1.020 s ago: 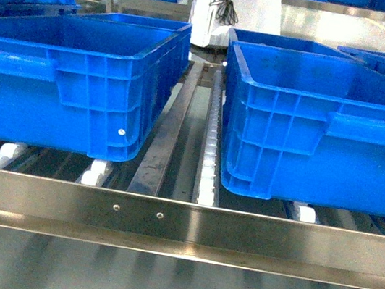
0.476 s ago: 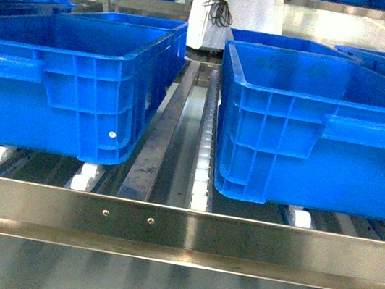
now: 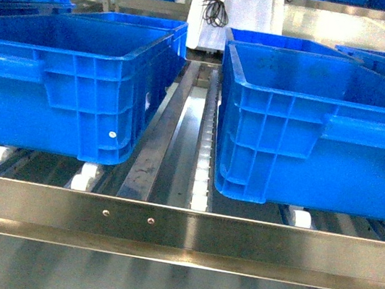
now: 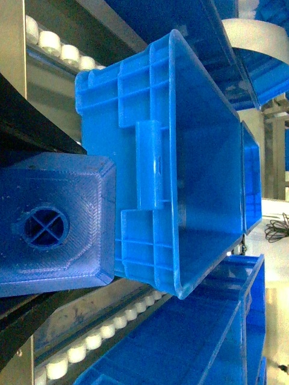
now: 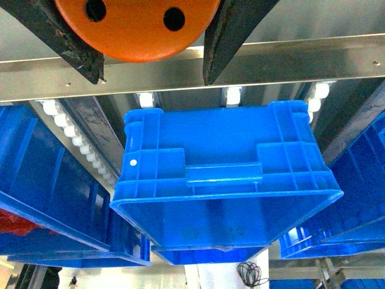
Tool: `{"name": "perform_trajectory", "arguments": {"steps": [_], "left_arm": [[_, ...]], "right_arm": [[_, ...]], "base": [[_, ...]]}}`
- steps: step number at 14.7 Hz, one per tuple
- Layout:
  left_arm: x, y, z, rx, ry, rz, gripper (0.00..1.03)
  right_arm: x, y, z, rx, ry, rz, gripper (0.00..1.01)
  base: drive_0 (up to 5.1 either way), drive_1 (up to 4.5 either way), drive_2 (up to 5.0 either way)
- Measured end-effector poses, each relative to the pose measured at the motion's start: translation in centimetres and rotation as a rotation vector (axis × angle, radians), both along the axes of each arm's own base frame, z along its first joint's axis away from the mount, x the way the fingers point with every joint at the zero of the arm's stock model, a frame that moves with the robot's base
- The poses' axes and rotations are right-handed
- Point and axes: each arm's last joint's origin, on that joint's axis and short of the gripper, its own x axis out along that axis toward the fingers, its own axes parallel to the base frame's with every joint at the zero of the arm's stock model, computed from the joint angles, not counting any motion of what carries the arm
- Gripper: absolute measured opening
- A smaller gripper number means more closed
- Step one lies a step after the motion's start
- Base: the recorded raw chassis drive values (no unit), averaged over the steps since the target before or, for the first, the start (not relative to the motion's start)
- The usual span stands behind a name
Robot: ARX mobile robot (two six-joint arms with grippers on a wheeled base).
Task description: Sort blue parts and orange caps into right shelf containers
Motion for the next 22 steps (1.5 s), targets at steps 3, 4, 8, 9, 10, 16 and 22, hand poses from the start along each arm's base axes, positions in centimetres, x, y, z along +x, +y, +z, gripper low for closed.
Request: {"name": "perform_trajectory", "arguments": {"steps": [3, 4, 8, 9, 10, 16, 22], "left_arm": [[0.0, 0.0, 0.0, 0.000, 0.000, 0.000, 0.44], [0.0, 0.0, 0.0, 0.000, 0.000, 0.000, 0.44], [0.0, 0.0, 0.0, 0.000, 0.000, 0.000, 0.44], [0.0, 0.0, 0.0, 0.000, 0.000, 0.000, 0.44], [0.0, 0.0, 0.0, 0.000, 0.000, 0.000, 0.44], [0.0, 0.0, 0.0, 0.000, 0.000, 0.000, 0.44], [0.0, 0.0, 0.0, 0.000, 0.000, 0.000, 0.44]], "right_arm": [[0.0, 0.0, 0.0, 0.000, 0.000, 0.000, 0.42], [0.0, 0.0, 0.0, 0.000, 0.000, 0.000, 0.42], [0.0, 0.0, 0.0, 0.000, 0.000, 0.000, 0.42], [0.0, 0.0, 0.0, 0.000, 0.000, 0.000, 0.42], [0.0, 0.0, 0.0, 0.000, 0.000, 0.000, 0.42], [0.0, 0.0, 0.0, 0.000, 0.000, 0.000, 0.42], [1.0, -0.1, 1.1, -0.103, 0.037, 0.176, 0.42]], "base": [[0.0, 0.00, 0.0], [0.0, 0.00, 0.0], [0.0, 0.00, 0.0], [0.0, 0.00, 0.0], [0.0, 0.00, 0.0], [0.0, 0.00, 0.0], [0.0, 0.00, 0.0]]}}
